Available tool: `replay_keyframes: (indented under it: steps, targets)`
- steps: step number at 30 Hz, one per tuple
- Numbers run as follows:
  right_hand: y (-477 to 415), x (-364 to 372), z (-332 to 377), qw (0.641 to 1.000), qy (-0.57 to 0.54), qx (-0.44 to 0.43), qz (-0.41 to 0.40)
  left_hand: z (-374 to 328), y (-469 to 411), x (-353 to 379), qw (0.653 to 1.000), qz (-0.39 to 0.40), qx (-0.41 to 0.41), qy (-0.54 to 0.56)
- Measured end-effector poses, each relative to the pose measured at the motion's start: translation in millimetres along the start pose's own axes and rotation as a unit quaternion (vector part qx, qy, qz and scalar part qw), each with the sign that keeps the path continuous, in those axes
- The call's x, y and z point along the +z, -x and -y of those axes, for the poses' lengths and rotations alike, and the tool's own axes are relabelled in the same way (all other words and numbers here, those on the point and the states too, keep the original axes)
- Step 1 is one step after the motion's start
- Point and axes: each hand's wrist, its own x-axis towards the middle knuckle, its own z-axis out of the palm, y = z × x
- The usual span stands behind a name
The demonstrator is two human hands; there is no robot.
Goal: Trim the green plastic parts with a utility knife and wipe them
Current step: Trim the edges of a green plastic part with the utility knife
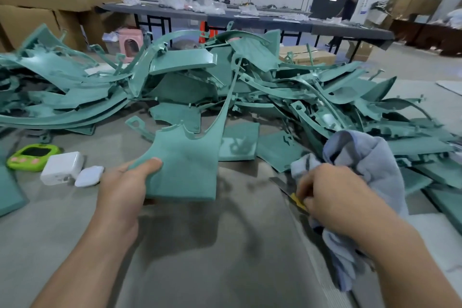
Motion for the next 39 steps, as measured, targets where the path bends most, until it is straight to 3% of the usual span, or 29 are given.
replay_keyframes:
  steps: [5,7,8,10,11,13,16,18,19,24,30,34,39]
  targets:
    - [-3,15,-3,0.994,0.093,0.056,-0.005,3,4,2,0.994,0.067,-0.036,-0.082]
    - [-7,20,0,0.994,0.1,0.053,0.0,5,4,0,0.988,0.057,-0.007,-0.142]
    - [-7,22,0,0.994,0.098,0.049,0.004,7,4,-1,0.973,0.034,0.037,-0.223]
    - [-8,24,-1,0.995,0.086,0.045,-0.005,6,12,-4,0.903,-0.034,0.154,-0.4]
    - [-8,23,-2,0.996,0.075,0.04,-0.022,4,17,-5,0.872,-0.037,0.227,-0.433]
    - [-8,20,-2,0.995,0.037,0.031,-0.084,-2,26,-5,0.833,0.047,0.32,-0.449]
    - [-8,15,6,0.973,-0.129,0.033,-0.186,-5,34,-1,0.792,0.252,0.255,-0.493]
    - [-9,16,15,0.96,-0.219,0.017,-0.175,3,32,1,0.72,0.329,0.236,-0.564]
    - [-9,18,20,0.956,-0.25,-0.002,-0.153,5,28,0,0.707,0.335,0.243,-0.574]
    - [-7,34,40,0.925,-0.364,-0.047,-0.093,7,14,-8,0.743,0.306,0.28,-0.526]
    - [-14,45,49,0.871,-0.488,-0.031,-0.047,13,10,-6,0.735,0.309,0.305,-0.521]
    - [-17,49,48,0.865,-0.501,-0.017,-0.021,14,7,-6,0.721,0.304,0.293,-0.549]
    - [-18,47,43,0.861,-0.507,-0.022,-0.014,13,12,0,0.755,0.233,0.314,-0.527]
